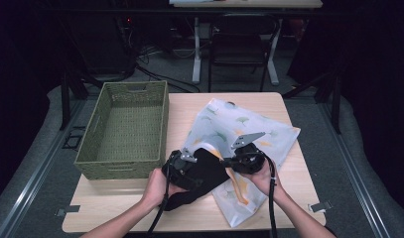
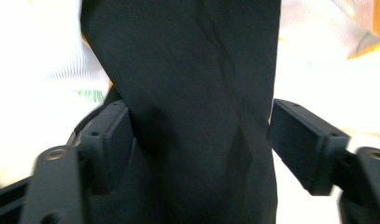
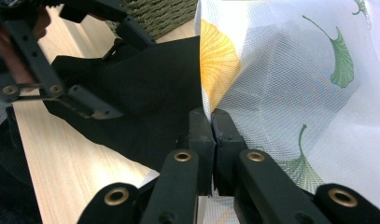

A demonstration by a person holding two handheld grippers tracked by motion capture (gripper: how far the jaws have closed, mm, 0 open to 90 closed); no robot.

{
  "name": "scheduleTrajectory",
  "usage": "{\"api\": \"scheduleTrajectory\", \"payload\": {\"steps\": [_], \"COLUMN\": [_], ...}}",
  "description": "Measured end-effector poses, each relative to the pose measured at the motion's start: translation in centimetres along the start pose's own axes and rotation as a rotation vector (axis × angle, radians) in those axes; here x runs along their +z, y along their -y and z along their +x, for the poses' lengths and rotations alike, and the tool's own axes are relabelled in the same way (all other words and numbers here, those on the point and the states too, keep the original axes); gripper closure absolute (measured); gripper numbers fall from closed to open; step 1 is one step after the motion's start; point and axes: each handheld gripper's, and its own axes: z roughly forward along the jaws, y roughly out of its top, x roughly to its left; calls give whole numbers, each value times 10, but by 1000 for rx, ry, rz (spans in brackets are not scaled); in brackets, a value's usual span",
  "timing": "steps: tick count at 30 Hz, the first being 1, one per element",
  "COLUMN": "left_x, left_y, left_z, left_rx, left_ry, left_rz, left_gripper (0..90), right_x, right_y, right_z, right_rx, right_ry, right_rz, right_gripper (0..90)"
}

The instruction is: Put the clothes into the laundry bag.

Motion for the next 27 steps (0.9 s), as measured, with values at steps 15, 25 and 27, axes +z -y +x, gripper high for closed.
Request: {"api": "scheduleTrajectory", "payload": {"steps": [15, 25, 27], "left_x": [21, 15, 20], "left_y": [13, -3, 1], "left_z": [4, 4, 6], "left_rx": [45, 39, -2], "left_ry": [31, 28, 38], "left_rz": [6, -30, -5], "left_gripper": [793, 692, 493], "right_x": [3, 1, 2], "right_y": [-1, -2, -2], "right_z": [3, 4, 4], "right_rx": [-15, -5, -5], "right_ry": [-3, -14, -15], "right_rz": [9, -3, -1], "right_gripper": [889, 889, 889]}}
